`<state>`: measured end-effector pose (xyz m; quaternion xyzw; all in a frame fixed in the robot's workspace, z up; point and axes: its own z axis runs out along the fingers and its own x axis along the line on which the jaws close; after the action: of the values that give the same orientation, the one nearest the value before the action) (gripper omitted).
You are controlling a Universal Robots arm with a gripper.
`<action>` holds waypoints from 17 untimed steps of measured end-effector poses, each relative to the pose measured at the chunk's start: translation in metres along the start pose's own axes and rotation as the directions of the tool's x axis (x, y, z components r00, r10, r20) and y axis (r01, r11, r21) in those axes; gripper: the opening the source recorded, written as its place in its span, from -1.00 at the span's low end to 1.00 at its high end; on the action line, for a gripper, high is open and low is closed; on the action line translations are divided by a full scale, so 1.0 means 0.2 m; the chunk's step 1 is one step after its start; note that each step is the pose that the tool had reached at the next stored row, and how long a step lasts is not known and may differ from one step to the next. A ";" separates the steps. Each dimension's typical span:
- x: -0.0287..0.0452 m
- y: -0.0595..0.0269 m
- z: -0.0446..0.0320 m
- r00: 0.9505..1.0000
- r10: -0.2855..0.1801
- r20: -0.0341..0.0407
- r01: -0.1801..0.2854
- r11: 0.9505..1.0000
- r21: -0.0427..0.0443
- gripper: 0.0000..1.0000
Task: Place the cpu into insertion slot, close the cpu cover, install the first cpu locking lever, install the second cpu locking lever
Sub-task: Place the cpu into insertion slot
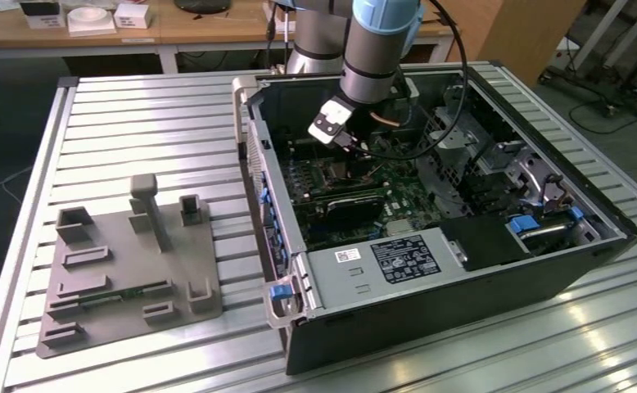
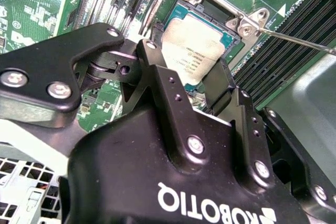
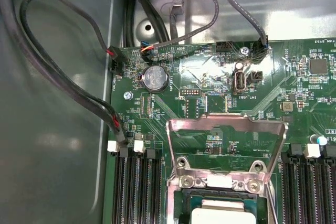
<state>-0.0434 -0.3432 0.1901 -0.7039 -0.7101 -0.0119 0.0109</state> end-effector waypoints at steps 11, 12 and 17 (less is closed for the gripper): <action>0.000 0.006 0.001 1.000 0.000 0.000 0.000 1.000 0.000 0.08; 0.000 0.006 0.001 1.000 -0.001 0.000 0.001 1.000 0.000 0.08; 0.005 0.010 0.000 1.000 -0.001 0.000 0.001 1.000 0.000 0.08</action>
<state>-0.0414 -0.3423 0.1901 -0.7037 -0.7103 -0.0118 0.0107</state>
